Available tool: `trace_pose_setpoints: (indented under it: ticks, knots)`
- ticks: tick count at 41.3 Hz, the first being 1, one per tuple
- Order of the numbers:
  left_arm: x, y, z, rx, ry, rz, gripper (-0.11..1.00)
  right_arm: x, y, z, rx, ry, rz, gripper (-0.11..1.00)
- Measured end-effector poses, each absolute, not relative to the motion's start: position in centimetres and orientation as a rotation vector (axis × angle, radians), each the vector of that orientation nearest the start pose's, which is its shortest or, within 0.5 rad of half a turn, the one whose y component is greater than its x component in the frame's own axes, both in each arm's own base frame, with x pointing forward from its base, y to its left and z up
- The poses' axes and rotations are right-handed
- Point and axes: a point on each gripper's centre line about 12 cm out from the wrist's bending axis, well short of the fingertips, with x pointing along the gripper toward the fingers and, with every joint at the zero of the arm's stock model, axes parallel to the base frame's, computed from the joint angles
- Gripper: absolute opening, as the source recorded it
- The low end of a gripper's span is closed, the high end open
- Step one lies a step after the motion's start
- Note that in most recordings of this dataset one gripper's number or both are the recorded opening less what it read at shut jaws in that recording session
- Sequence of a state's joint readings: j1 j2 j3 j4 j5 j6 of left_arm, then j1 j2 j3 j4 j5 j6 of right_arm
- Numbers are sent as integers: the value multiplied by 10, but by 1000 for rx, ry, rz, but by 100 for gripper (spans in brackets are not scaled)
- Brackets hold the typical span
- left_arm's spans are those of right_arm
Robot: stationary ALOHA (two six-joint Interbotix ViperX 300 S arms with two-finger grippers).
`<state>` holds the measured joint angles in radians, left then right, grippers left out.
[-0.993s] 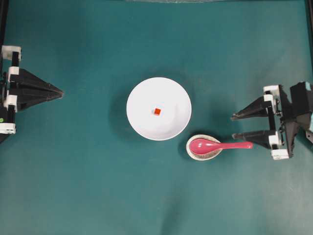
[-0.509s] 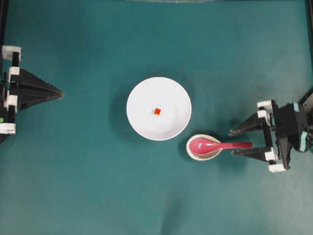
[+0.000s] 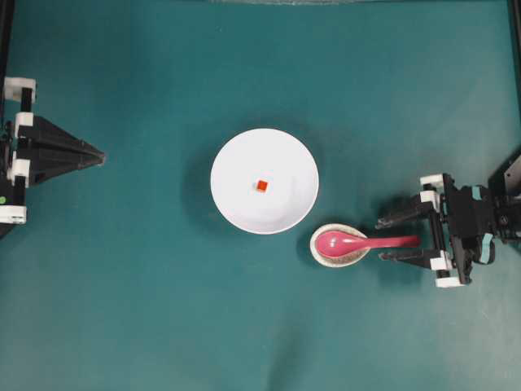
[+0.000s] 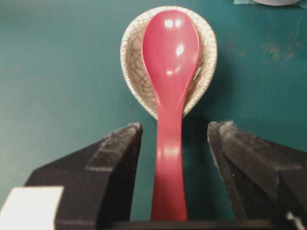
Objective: Grip the spoon and scoop the red block from the bowl with right arm.
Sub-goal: 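Lower the open right gripper around the pink spoon handle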
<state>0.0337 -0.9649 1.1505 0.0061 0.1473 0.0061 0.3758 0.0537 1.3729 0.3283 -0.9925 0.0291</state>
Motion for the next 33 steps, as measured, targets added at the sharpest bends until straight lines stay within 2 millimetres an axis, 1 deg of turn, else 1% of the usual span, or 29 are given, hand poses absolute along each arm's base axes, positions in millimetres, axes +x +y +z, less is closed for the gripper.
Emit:
trace_pose_setpoints:
  ticks: [12, 25, 33]
  knots:
    - [194, 7, 253, 7, 333, 32, 0, 216, 49, 72, 79, 469, 10, 61]
    - [194, 7, 252, 5, 338, 32, 0, 217, 56, 71, 77, 488, 35, 61]
    - [194, 7, 252, 7, 339, 32, 0, 218, 57, 71, 79, 490, 38, 61]
